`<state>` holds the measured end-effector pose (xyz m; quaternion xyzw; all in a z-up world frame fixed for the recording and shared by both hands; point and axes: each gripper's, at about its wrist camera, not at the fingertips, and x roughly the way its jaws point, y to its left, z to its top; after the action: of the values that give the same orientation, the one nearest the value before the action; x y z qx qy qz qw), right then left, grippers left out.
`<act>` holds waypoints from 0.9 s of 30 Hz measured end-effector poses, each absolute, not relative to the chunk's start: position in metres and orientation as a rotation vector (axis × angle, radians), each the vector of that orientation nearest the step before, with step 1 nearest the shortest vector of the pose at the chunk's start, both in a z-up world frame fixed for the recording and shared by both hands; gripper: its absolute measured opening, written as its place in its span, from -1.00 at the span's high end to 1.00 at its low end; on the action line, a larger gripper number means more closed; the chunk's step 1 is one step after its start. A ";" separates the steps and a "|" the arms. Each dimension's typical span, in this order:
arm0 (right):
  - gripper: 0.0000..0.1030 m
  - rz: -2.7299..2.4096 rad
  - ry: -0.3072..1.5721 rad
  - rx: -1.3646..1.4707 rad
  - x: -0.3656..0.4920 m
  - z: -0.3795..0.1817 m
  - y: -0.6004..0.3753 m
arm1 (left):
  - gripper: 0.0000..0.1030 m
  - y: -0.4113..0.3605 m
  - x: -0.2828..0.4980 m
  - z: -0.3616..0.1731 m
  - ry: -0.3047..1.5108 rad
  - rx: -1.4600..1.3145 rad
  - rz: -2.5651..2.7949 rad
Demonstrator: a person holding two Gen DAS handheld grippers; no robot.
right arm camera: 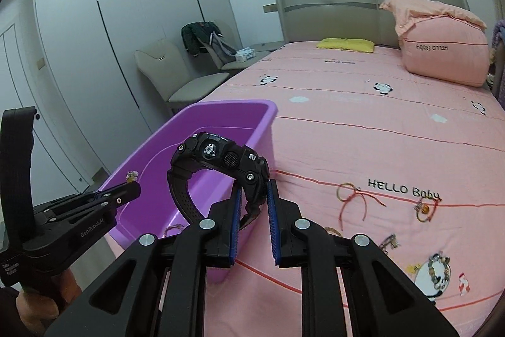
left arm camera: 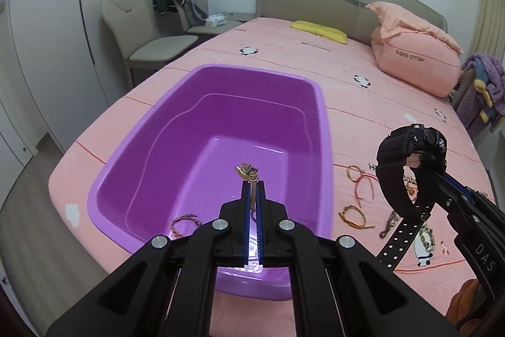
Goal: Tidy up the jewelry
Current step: 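Carry the wristwatch and charm over the purple tub with both grippers, then open both grippers to drop the wristwatch and charm into the tub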
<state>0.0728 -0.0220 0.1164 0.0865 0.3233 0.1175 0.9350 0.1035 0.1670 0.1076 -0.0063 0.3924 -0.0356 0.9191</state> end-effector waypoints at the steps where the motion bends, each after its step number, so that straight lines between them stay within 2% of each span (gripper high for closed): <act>1: 0.70 0.256 0.667 0.167 0.080 0.118 -0.014 | 0.92 0.176 0.108 0.107 0.814 -0.010 -0.050; 12: 0.69 0.353 0.811 0.067 0.150 0.105 0.057 | 0.92 0.230 0.142 0.086 0.905 -0.043 0.086; 27: 0.69 0.333 1.003 -0.036 0.194 0.074 0.091 | 0.92 0.239 0.176 0.050 1.062 -0.042 0.145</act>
<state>0.1938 0.0911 0.0737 -0.0171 0.4786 0.1586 0.8634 0.1755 0.2392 0.0498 -0.0199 0.5059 0.0690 0.8596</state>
